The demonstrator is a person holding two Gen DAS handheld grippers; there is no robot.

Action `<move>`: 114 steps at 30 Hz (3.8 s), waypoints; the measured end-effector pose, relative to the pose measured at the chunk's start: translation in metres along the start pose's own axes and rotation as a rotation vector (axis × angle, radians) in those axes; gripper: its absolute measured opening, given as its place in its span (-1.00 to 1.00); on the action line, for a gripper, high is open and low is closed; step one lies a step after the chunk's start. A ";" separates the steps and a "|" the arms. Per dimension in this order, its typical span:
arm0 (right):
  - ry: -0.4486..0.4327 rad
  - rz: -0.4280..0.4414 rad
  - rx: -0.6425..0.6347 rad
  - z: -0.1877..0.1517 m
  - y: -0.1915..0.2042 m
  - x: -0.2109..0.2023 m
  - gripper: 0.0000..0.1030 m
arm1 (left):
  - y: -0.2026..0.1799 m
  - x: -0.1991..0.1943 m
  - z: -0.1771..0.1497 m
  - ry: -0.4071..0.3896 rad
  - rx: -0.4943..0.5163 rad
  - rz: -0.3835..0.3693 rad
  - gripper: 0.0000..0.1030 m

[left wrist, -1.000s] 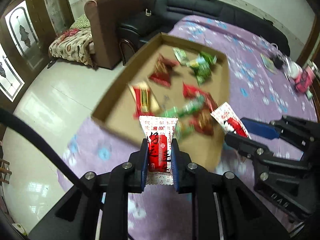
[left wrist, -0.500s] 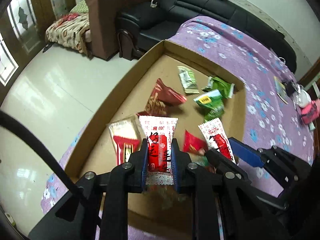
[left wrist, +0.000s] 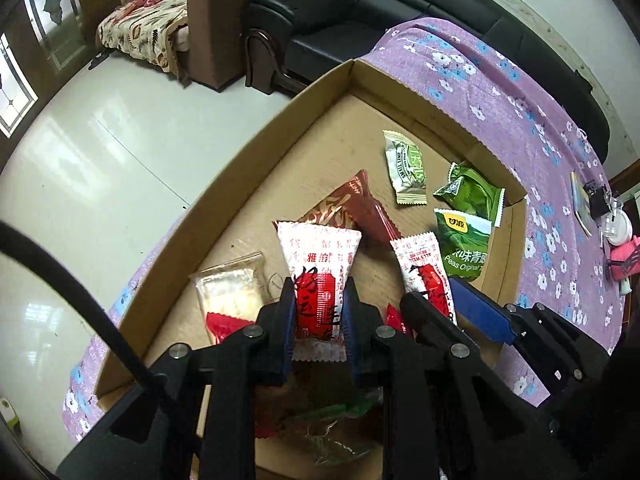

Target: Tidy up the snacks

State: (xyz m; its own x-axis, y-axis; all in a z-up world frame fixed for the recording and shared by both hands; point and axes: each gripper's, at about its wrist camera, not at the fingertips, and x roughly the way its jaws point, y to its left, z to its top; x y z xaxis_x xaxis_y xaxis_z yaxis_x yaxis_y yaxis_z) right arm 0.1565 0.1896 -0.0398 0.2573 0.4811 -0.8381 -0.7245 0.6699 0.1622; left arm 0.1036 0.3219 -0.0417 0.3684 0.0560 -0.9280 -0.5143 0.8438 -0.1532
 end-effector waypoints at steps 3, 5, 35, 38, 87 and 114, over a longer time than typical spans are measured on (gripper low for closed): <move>0.005 -0.010 -0.007 0.000 0.001 0.002 -0.45 | -0.002 0.003 0.000 -0.003 -0.001 0.001 -0.56; 0.006 -0.017 -0.009 -0.003 0.003 0.000 -0.44 | -0.002 0.005 0.000 -0.007 -0.005 -0.002 -0.55; -0.031 -0.076 -0.028 -0.019 0.004 -0.030 0.54 | -0.009 -0.028 -0.025 -0.133 0.027 0.059 0.50; -0.043 -0.079 -0.048 -0.027 0.009 -0.041 0.56 | -0.011 -0.038 -0.036 -0.158 0.035 0.075 0.50; -0.113 -0.161 -0.161 -0.136 0.076 -0.109 0.68 | 0.017 -0.122 -0.201 -0.351 -0.076 0.163 0.52; -0.117 -0.175 -0.134 -0.133 0.064 -0.111 0.68 | 0.001 -0.120 -0.186 -0.354 -0.012 0.132 0.55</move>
State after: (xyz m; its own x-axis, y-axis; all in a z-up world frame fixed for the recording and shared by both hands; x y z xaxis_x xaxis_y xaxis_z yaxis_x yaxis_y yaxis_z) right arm -0.0033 0.1045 -0.0057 0.4527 0.4317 -0.7802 -0.7389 0.6713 -0.0573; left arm -0.0849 0.2165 0.0064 0.5423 0.3464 -0.7655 -0.5832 0.8110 -0.0461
